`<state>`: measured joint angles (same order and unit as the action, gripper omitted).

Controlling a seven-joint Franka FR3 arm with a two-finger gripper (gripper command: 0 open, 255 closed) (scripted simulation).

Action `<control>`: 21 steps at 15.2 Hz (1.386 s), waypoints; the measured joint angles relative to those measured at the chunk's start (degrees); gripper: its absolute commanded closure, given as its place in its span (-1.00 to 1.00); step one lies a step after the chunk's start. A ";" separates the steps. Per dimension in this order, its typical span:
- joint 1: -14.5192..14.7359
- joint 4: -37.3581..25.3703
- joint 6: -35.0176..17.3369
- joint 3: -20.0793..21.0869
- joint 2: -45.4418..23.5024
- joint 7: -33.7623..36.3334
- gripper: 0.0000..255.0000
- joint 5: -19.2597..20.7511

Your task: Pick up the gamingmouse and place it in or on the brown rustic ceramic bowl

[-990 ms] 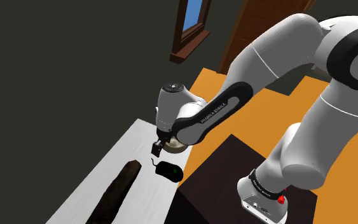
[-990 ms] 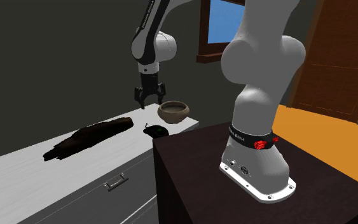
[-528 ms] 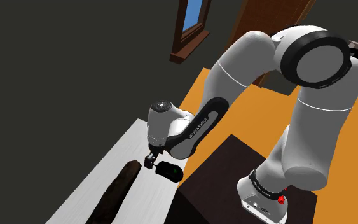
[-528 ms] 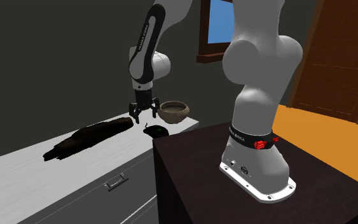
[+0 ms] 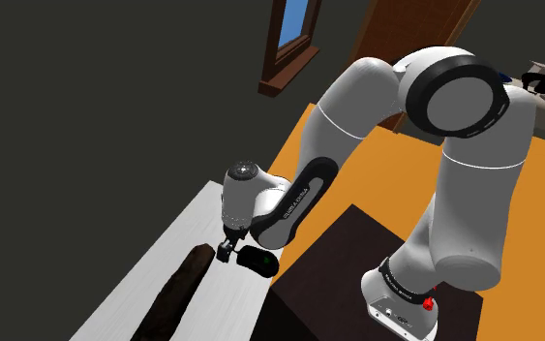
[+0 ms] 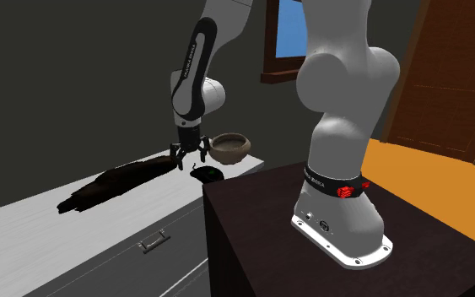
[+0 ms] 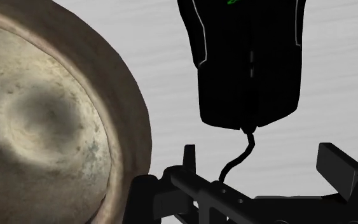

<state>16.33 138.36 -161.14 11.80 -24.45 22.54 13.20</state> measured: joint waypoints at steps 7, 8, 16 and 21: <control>0.08 -0.38 -0.33 -0.06 -0.35 0.05 1.00 0.20; -0.03 -0.37 -0.13 -0.14 -0.51 -0.02 1.00 0.15; -0.35 0.21 0.30 -0.13 -0.06 -0.09 1.00 -0.10; -1.71 1.26 3.26 1.73 3.77 -1.37 1.00 -2.02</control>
<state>14.62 139.62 -157.88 13.53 -20.68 21.17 11.19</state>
